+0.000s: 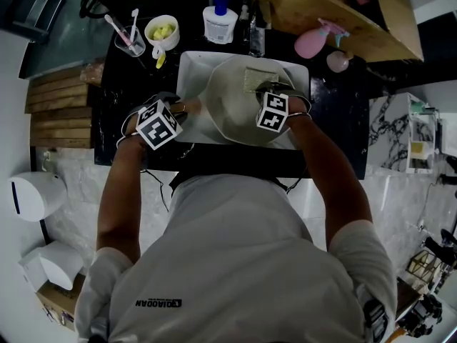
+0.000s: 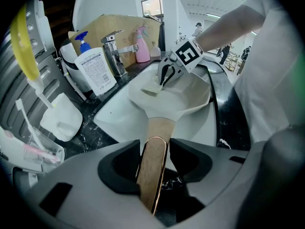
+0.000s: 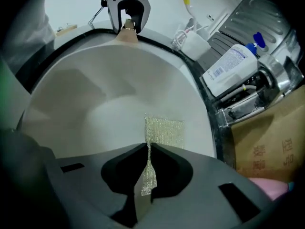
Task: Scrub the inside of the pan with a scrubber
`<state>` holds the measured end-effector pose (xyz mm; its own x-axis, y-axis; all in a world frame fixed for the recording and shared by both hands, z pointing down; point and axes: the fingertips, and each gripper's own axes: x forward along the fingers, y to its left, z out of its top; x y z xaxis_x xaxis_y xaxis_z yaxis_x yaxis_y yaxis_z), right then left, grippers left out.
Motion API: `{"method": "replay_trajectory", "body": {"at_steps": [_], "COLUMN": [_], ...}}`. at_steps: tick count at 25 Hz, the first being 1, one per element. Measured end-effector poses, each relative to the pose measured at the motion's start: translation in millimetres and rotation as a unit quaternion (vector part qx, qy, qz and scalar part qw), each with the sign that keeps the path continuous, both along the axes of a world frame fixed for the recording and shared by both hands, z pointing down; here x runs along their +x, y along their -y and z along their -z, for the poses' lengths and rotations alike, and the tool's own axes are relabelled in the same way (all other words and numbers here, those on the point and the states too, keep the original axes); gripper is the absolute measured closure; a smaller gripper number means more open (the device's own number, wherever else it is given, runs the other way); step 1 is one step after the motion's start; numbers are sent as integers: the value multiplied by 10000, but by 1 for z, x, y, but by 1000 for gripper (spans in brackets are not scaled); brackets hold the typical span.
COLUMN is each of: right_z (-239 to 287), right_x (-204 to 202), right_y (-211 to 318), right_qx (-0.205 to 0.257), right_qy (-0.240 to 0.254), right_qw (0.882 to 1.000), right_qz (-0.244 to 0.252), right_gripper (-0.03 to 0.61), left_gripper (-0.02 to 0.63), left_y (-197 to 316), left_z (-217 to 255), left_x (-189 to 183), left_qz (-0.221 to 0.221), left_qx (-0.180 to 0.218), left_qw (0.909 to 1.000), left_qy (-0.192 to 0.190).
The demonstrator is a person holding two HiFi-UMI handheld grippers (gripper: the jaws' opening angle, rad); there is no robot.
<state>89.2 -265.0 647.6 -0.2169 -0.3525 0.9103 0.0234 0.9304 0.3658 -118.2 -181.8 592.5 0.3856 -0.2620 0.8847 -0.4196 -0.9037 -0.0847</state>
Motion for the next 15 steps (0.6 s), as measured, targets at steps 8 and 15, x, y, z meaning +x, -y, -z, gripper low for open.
{"method": "replay_trajectory", "body": {"at_steps": [8, 15], "right_z": [-32, -39], "right_x": [5, 9], "right_y": [2, -1], "right_qx": [-187, -467], "right_qy": [-393, -406], "right_qw": [9990, 9981], "right_qz": [127, 12], "right_gripper": [522, 522], "left_gripper": [413, 413], "left_y": [0, 0], "left_z": [-1, -1], "left_x": [0, -1], "left_qz": [9, 8], "left_qx": [-17, -57], "left_qw": [10000, 10000], "left_qy": [10, 15]}}
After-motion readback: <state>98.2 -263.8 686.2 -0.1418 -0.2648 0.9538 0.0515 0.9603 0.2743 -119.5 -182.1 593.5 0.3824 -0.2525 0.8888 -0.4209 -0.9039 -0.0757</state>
